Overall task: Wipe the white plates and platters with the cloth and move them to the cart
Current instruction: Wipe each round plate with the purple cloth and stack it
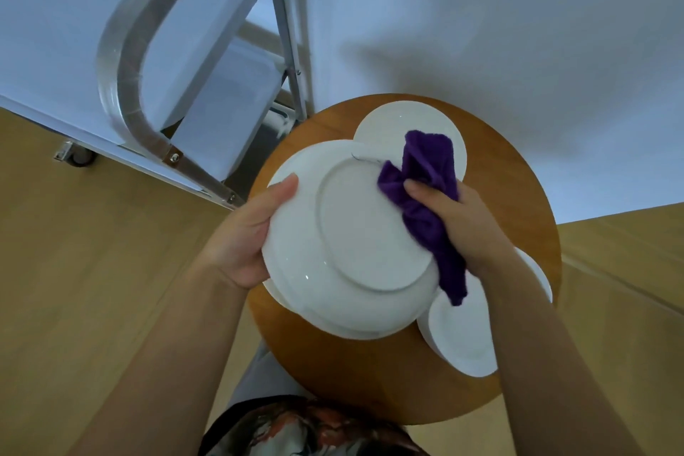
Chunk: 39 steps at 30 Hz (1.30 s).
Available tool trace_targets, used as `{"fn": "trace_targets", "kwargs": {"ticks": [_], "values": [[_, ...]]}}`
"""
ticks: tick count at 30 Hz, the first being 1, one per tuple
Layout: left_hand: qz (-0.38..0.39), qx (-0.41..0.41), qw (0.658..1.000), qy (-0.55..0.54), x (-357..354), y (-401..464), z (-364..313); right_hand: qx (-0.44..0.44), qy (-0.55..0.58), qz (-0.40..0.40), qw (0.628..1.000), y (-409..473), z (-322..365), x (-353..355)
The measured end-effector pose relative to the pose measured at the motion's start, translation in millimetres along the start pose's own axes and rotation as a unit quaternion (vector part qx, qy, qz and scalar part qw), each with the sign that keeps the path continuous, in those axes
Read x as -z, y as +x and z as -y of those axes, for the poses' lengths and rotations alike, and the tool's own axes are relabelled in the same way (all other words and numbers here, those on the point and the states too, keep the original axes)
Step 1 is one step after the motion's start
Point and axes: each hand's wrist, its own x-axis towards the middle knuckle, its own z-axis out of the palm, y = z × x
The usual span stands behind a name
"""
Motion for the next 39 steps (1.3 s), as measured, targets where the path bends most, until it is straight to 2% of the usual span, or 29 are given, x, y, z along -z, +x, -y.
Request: {"fn": "trace_targets", "kwargs": {"ticks": [5,9,14,17,20,24,28,30,33,35,36,38,39], "values": [[-0.077,0.012,0.997,0.000,-13,-7,7,-0.023,0.015,-0.129,0.991,-17,-28,-27],[-0.146,-0.042,0.988,-0.005,-32,-8,16,-0.030,0.023,-0.219,0.975,-34,-39,-59],[-0.238,-0.082,0.965,0.068,-48,-3,30,-0.057,0.136,-0.266,0.953,-45,-41,-88],[-0.228,-0.085,0.968,0.068,-51,-3,31,-0.038,0.104,-0.250,0.962,-51,-38,-87],[-0.206,-0.095,0.966,0.121,-48,-9,31,0.013,0.045,-0.233,0.971,-32,-22,-61],[-0.171,-0.101,0.962,0.190,-52,-11,35,0.022,-0.049,-0.183,0.982,0,-2,-52],[-0.192,-0.127,0.955,0.185,-56,-8,29,0.054,-0.011,-0.067,0.996,-16,3,-75],[-0.206,-0.141,0.952,0.175,-57,-9,24,0.079,0.021,-0.038,0.996,-26,-4,-83],[-0.221,-0.139,0.958,0.120,-54,-11,18,0.240,-0.042,-0.081,0.966,-45,-24,-97],[-0.210,-0.124,0.967,0.071,-52,-14,16,0.372,-0.114,-0.124,0.913,-48,-44,-98],[-0.205,-0.118,0.970,0.059,-50,-14,16,0.409,-0.137,-0.133,0.893,-47,-51,-94],[-0.190,-0.124,0.973,0.038,-47,-15,18,0.416,-0.149,-0.140,0.886,-45,-63,-82],[-0.182,-0.137,0.973,0.034,-46,-15,19,0.385,-0.134,-0.141,0.902,-45,-66,-75]]}}
